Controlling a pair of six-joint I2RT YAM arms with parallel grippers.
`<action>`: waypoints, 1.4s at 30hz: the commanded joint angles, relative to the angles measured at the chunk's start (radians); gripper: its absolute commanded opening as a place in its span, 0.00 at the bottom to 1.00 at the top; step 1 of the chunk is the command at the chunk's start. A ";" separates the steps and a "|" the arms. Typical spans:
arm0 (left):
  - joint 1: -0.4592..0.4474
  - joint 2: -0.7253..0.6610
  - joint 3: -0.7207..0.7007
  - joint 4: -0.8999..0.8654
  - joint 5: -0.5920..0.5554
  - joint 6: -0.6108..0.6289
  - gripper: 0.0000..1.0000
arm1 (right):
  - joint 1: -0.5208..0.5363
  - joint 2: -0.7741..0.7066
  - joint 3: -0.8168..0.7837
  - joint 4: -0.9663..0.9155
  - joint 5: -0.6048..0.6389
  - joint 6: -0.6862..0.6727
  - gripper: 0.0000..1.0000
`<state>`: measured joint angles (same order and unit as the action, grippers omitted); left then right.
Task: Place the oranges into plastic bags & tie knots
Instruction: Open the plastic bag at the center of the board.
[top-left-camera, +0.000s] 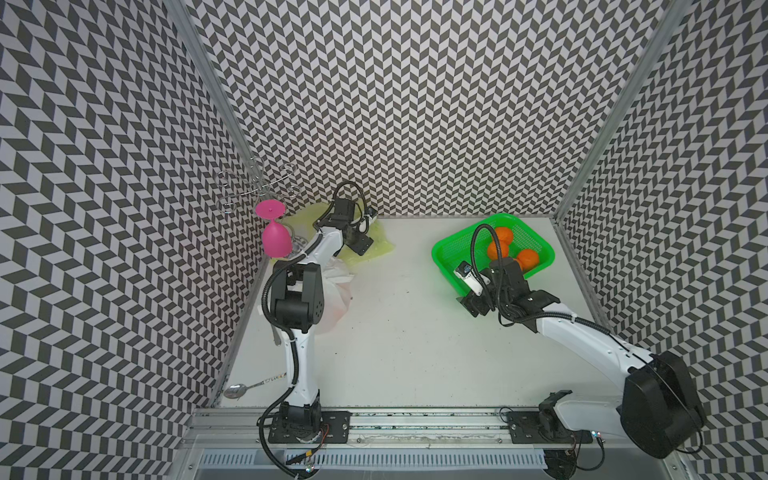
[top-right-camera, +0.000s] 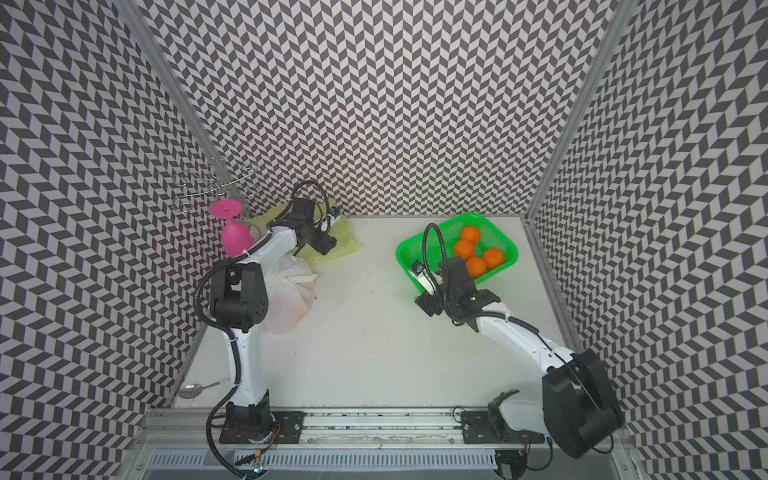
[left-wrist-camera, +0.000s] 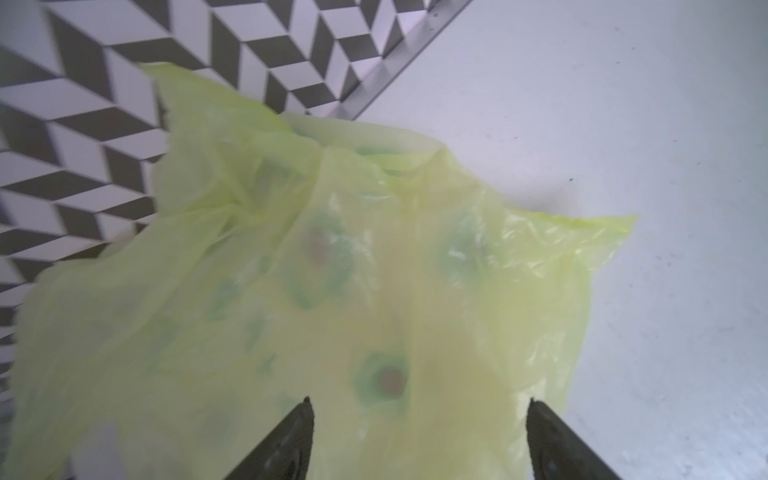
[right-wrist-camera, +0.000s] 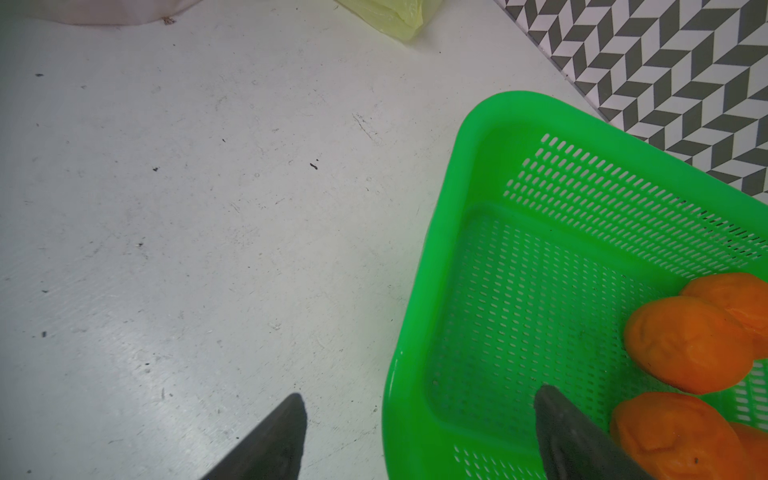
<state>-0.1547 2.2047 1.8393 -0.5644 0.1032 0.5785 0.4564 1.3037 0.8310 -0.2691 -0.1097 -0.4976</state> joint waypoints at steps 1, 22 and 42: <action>-0.007 0.064 0.056 -0.072 0.022 -0.011 0.82 | 0.007 -0.008 0.000 0.013 0.008 -0.015 0.86; -0.122 -0.134 0.182 0.195 0.515 -0.837 0.08 | -0.116 -0.139 0.058 0.046 -0.086 0.062 0.86; -0.170 -0.556 -0.235 0.596 0.642 -1.327 0.08 | -0.023 0.258 0.516 0.378 -0.672 0.510 0.92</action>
<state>-0.3149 1.6917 1.6398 -0.0734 0.7307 -0.6659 0.4259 1.5261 1.3041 0.0013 -0.7284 -0.0757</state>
